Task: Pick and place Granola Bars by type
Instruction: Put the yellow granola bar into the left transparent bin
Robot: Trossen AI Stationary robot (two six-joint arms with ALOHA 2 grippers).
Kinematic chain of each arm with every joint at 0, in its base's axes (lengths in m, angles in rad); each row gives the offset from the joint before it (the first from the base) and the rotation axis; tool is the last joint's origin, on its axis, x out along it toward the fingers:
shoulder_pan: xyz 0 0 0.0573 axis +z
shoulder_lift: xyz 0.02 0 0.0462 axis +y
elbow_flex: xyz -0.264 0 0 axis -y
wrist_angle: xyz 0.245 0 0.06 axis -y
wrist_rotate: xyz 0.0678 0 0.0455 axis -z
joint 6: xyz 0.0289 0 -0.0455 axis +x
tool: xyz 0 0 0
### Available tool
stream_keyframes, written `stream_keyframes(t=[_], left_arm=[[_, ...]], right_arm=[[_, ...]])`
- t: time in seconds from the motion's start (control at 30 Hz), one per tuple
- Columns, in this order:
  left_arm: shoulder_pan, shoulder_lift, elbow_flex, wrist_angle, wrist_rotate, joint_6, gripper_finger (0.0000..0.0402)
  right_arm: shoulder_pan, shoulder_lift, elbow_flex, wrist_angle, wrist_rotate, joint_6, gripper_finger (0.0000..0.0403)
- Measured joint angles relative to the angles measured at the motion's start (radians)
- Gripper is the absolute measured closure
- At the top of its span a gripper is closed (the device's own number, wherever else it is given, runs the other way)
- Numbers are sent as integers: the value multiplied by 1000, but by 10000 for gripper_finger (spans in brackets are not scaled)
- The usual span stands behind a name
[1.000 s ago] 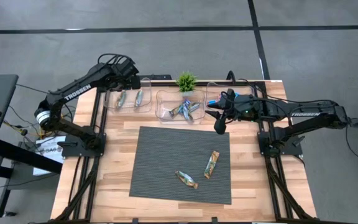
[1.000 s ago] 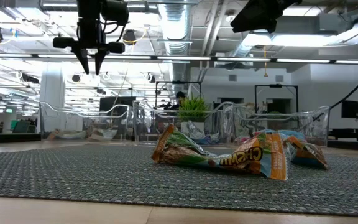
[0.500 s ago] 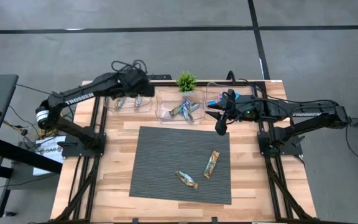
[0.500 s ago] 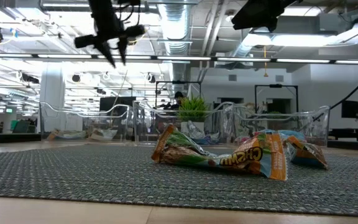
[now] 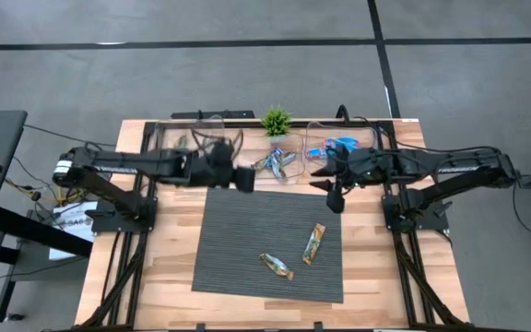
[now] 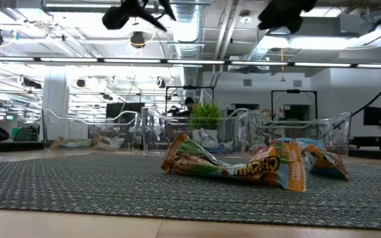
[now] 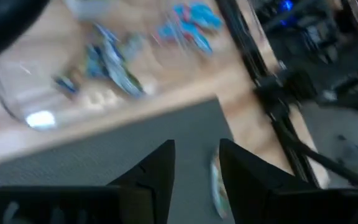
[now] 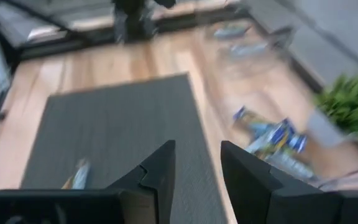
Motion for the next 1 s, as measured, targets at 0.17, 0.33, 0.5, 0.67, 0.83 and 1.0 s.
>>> stream_keyframes(t=[0.17,0.33,0.5,0.67,0.83,1.0], left_arm=[[-133,41,1,47,16,-59,300],[-233,124,1,234,123,84,311],[-294,226,1,414,275,315,313],[-317,317,15,390,340,482,313],[-319,404,68,326,335,650,313],[-318,500,150,225,276,832,313]], right_arm=[[46,2,66,-168,-81,46,284],[102,-1,125,-306,-163,77,284],[182,-6,140,-377,-218,121,284],[277,-12,140,-400,-260,158,284],[359,-13,140,-407,-265,210,284],[408,-11,139,-419,-258,263,284]])
